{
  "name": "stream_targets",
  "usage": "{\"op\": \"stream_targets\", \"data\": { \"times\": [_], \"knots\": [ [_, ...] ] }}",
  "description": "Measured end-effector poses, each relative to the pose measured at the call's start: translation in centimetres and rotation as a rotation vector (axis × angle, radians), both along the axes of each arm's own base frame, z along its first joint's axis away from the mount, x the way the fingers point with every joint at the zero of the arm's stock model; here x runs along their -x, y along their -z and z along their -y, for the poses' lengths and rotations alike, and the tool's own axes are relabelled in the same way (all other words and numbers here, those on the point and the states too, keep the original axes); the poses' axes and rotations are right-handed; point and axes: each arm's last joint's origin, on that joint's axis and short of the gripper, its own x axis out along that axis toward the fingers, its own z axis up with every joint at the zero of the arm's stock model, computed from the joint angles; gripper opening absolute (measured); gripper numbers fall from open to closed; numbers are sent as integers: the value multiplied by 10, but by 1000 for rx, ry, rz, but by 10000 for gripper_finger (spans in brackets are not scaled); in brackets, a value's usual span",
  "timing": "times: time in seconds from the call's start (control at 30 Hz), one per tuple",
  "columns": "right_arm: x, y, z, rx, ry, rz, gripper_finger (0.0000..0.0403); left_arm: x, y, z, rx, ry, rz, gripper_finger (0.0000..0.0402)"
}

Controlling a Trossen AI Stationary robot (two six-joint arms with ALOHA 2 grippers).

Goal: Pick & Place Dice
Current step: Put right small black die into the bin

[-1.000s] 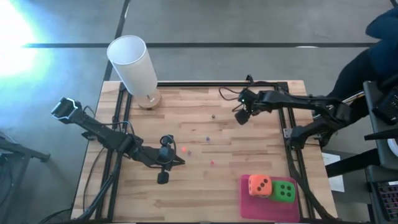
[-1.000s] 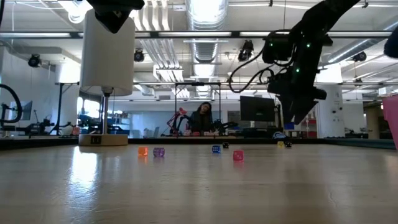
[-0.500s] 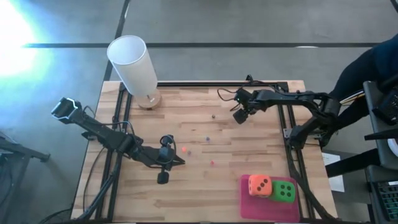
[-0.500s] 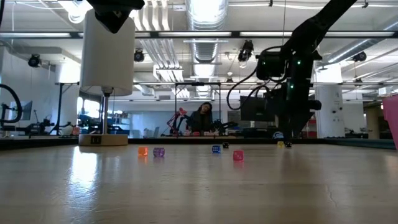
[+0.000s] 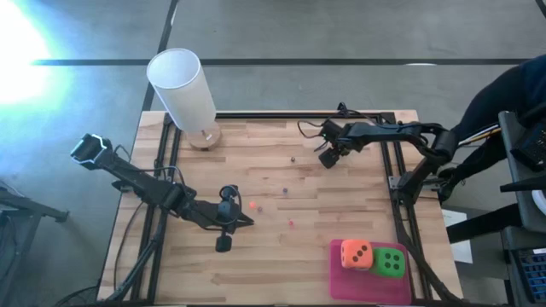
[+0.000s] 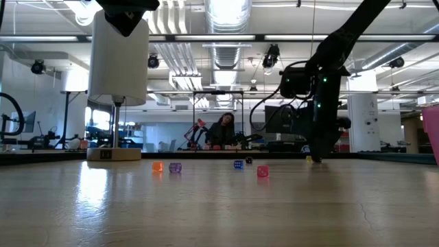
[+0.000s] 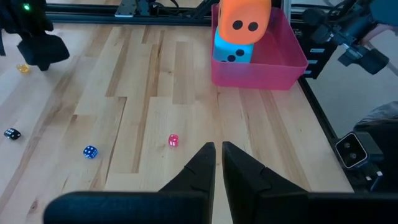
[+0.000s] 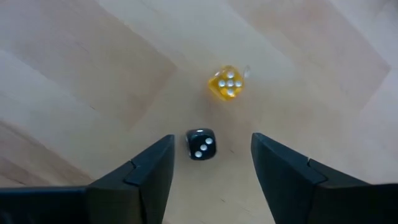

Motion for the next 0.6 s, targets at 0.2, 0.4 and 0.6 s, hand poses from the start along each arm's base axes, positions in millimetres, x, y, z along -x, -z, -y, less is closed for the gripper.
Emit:
{"op": "stream_targets", "data": {
  "times": [0.2, 0.4, 0.6],
  "knots": [
    [-2, 5, 1, -8, -8, -14, 193, 0, 0, 0, -2, 1, 0, 36],
    [-1, 4, 1, -13, -6, -6, 162, 0, 0, 0, -2, 0, 0, 36],
    [-1, 4, 1, -19, -28, -8, 116, 0, 0, 0, -2, 0, 0, 36]
  ]
}}
